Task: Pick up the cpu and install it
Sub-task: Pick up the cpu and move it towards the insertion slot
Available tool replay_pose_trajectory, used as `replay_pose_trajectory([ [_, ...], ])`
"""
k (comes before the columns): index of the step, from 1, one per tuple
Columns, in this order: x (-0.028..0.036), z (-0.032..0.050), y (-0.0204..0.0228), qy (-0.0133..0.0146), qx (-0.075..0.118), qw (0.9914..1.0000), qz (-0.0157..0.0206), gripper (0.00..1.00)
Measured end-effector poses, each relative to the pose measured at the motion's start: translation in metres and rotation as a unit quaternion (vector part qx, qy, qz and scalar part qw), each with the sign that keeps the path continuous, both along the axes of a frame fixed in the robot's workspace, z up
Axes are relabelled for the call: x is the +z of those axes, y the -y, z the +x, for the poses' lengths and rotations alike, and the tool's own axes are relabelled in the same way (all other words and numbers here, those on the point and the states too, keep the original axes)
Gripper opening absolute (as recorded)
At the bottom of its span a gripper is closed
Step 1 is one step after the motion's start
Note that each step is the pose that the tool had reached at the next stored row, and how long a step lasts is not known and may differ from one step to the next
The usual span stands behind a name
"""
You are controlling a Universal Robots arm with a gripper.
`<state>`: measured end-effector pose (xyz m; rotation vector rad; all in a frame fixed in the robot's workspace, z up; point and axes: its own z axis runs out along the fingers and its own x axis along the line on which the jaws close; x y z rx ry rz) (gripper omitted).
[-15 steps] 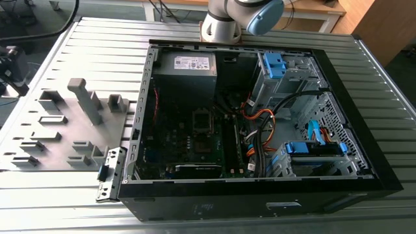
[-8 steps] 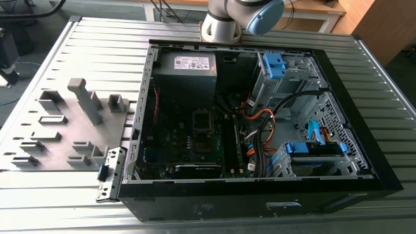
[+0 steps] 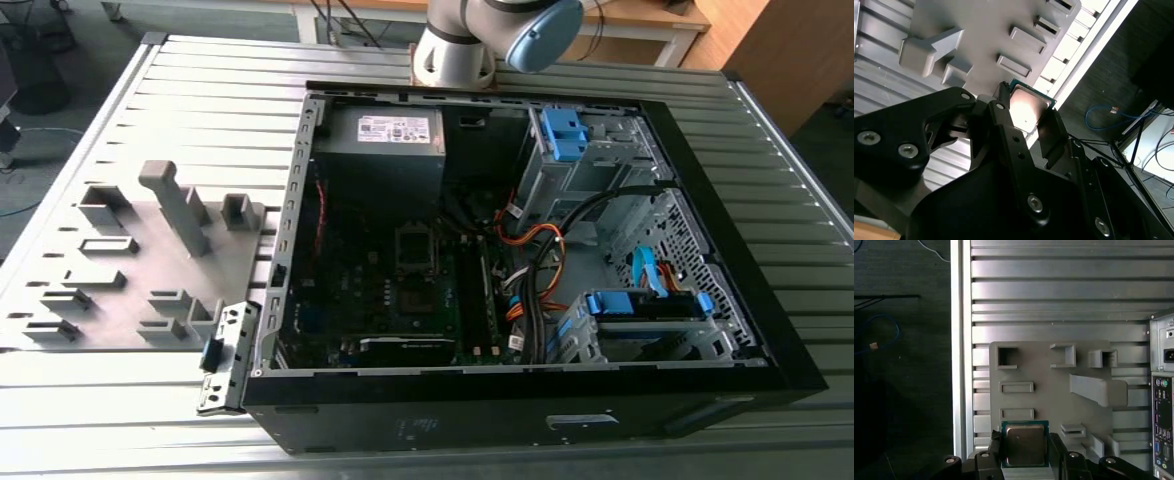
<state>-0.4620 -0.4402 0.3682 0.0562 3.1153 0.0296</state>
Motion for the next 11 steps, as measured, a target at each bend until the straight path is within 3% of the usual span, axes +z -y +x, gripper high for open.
replay_pose_trajectory([
  [6, 0.0002, 0.0001, 0.0000, -0.0001, 0.000, 1.00000, 0.0000, 0.47],
  [11, 0.0002, 0.0074, 0.0000, -0.0001, 0.000, 1.00000, -0.0001, 0.47],
])
